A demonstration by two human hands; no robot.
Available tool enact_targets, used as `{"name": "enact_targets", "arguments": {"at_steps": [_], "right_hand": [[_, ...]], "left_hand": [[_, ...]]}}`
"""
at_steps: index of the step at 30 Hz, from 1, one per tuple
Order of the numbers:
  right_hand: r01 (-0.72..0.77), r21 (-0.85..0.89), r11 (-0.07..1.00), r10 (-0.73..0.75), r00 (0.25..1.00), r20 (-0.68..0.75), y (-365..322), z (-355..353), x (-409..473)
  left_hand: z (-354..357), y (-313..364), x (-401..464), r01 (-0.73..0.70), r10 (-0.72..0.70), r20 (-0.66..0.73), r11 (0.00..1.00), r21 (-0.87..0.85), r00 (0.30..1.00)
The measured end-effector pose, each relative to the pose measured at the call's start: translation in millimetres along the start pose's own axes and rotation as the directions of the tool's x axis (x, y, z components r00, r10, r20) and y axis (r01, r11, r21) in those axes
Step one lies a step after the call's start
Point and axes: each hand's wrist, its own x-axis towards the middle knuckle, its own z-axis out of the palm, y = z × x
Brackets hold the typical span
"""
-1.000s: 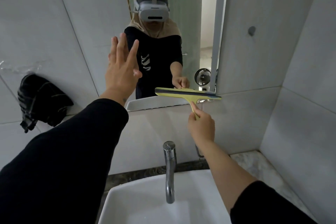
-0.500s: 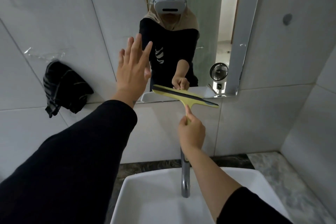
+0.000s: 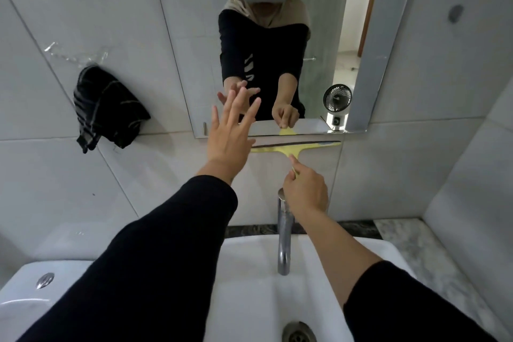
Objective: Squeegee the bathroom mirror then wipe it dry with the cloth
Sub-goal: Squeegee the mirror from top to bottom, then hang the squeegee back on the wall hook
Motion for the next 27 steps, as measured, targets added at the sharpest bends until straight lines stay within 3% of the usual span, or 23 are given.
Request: {"name": "enact_targets", "arguments": {"at_steps": [7,15,22,25,27], "right_hand": [[0.183,-0.347,0.92,-0.092,0.96,0.263,1.4,-64.0,3.3],[0.494,-0.566,0.66,-0.16,0.829,0.536,-26.2,-145.4,7.0],[0.615,-0.663,0.428,-0.36,0.788,0.499,-60.6,-205.8,8.3],[0.568,-0.756,0.325,-0.405,0.806,0.432,-71.8,-222.3,12.9],[0.521,-0.794,0.314,-0.44,0.82,0.365,-76.0,-233.9,17.2]], "left_hand": [[-3.9,31.3,-25.5,-0.173,0.202,0.089,0.951,-0.255,0.975],[-14.8,69.9,-51.1,-0.323,0.378,0.029,0.825,-0.463,0.925],[-40.0,77.9,-34.7,-0.482,0.445,-0.185,0.808,-0.34,0.876],[-53.0,85.8,-23.3,-0.519,0.465,-0.244,0.818,-0.249,0.851],[-58.8,92.9,-17.0,-0.508,0.441,-0.275,0.82,-0.262,0.854]]}}
